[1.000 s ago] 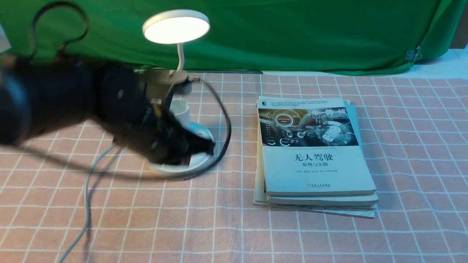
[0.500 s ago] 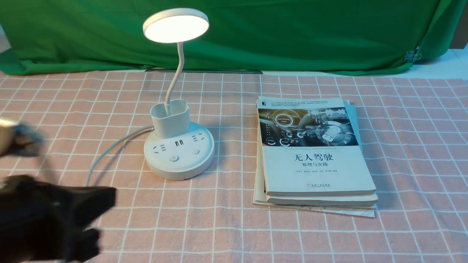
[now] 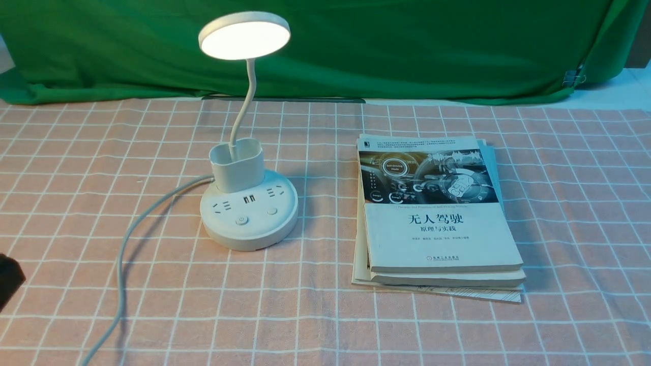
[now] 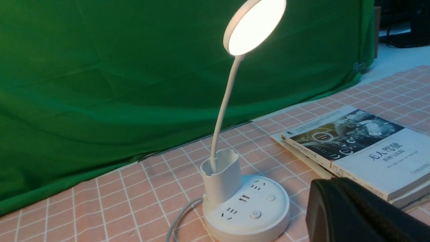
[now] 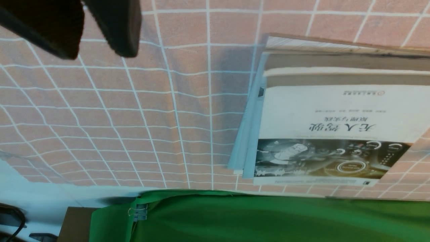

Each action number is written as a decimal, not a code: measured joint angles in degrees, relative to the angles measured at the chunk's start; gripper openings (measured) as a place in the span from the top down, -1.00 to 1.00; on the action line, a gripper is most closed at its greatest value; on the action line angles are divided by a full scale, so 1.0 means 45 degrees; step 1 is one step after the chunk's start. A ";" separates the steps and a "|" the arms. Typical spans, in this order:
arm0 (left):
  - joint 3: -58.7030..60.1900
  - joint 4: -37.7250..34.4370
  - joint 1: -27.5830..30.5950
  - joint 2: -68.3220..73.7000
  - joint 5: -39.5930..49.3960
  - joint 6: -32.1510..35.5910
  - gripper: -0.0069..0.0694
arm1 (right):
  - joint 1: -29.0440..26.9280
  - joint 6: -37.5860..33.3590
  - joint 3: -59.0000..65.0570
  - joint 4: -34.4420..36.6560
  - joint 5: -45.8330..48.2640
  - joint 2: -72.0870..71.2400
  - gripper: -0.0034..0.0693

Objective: Turn on the table lamp on the pink coffee tablecloth with your hand.

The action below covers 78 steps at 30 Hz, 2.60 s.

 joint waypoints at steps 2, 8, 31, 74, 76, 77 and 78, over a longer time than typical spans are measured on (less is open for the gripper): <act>0.0000 -0.0002 0.0000 -0.0042 0.0102 0.0000 0.81 | 0.0000 0.0000 0.0000 0.0000 0.0000 0.0000 0.25; 0.0067 -0.0002 0.0000 -0.0054 0.0570 0.0000 0.81 | 0.0000 0.0000 0.0000 0.0000 0.0000 0.0000 0.25; 0.4562 -0.2675 0.6139 -0.1299 -0.2138 0.0017 0.81 | 0.0000 0.0000 0.0000 0.0000 -0.0001 0.0000 0.25; 0.4591 -0.2946 0.6202 -0.1299 -0.1061 0.0396 0.69 | 0.0000 0.0000 0.0000 0.0000 -0.0001 0.0000 0.25; 0.4591 -0.2922 0.6202 -0.1299 -0.1048 0.0452 0.68 | 0.0000 0.0000 0.0000 0.0000 -0.0001 0.0000 0.25; 0.4591 -0.2921 0.6202 -0.1299 -0.1048 0.0452 0.68 | 0.0000 0.0000 0.0000 0.0000 -0.0001 0.0000 0.25; 0.4591 -0.2921 0.6202 -0.1299 -0.1048 0.0466 0.68 | 0.0000 0.0000 0.0000 0.0000 -0.0001 0.0000 0.25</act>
